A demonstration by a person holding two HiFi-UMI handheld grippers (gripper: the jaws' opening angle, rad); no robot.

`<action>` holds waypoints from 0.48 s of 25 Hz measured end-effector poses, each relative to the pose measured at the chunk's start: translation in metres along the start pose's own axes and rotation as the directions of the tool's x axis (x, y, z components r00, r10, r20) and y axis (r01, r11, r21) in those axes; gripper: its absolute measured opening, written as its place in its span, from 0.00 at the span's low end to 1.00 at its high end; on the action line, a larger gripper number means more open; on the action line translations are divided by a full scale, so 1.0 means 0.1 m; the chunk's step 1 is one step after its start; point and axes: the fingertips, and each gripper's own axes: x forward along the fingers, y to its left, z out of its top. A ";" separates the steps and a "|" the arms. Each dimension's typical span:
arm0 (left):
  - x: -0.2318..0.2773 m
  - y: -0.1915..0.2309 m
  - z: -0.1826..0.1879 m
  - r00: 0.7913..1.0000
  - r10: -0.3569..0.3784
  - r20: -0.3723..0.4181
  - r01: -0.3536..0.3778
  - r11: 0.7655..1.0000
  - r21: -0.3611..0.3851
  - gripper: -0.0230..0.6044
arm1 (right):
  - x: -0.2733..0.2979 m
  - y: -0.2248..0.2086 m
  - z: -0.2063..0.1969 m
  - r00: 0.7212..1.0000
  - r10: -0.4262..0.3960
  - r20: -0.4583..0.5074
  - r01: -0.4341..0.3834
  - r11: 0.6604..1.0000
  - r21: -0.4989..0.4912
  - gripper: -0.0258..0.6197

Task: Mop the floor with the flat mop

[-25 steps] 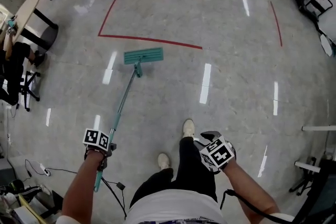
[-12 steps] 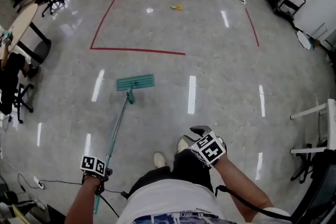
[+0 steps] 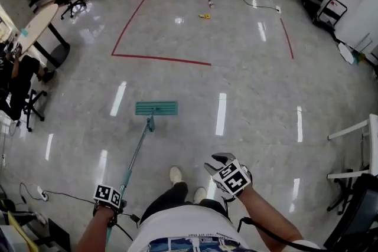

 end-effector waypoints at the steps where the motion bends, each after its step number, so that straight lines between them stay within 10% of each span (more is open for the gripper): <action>1: 0.03 -0.03 -0.12 1.000 0.005 -0.001 -0.005 1.000 -0.005 0.11 | -0.03 0.03 -0.12 1.000 -0.003 0.001 0.003 1.000 0.003 0.29; 12: 0.10 0.06 -0.77 0.999 0.002 -0.052 -0.003 1.000 -0.017 0.11 | -0.31 0.42 -0.66 0.999 -0.039 0.027 0.037 0.997 0.064 0.29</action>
